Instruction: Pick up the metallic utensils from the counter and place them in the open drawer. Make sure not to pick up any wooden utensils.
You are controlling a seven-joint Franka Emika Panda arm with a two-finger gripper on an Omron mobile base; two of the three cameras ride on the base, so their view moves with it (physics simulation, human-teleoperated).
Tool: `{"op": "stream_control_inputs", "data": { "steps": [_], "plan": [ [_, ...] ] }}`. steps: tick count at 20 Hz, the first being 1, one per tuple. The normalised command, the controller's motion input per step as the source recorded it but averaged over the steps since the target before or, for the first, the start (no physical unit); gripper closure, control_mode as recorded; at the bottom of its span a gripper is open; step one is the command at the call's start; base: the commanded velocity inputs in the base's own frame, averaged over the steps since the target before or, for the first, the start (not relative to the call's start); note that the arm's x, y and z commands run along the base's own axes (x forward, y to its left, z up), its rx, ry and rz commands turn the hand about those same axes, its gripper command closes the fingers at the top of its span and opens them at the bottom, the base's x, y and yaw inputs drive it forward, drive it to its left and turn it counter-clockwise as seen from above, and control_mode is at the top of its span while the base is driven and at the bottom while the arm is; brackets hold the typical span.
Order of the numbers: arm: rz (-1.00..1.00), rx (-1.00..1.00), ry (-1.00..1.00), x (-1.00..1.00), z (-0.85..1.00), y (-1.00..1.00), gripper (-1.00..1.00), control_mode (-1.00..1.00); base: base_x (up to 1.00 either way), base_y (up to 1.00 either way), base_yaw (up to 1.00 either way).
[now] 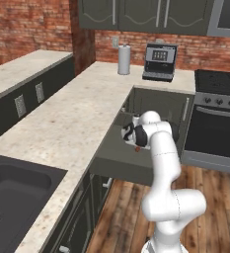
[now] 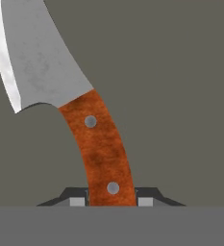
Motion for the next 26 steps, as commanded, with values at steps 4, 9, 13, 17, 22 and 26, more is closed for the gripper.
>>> {"op": "stream_control_inputs", "data": {
  "steps": [4,9,13,17,22,26],
  "plan": [
    [0.00,0.03,0.00,0.00,-0.23,0.00,1.00,-1.00,0.00,0.00,0.00],
    [0.00,0.00,0.00,0.00,-0.07,0.00,-1.00,-1.00,0.00,0.00,0.00],
    [0.00,0.00,0.00,0.00,0.00,0.00,-1.00,-1.00,0.00,0.00,0.00],
    [0.00,-0.05,0.00,0.00,0.11,0.09,-1.00,-1.00,0.00,0.00,0.00],
    [-0.08,-0.02,0.01,-0.33,0.56,0.17,-1.00,-1.00,0.00,0.00,0.00],
    [0.00,0.00,-0.07,-0.98,0.72,0.26,-1.00,-1.00,0.00,0.00,0.00]
  ]
}}
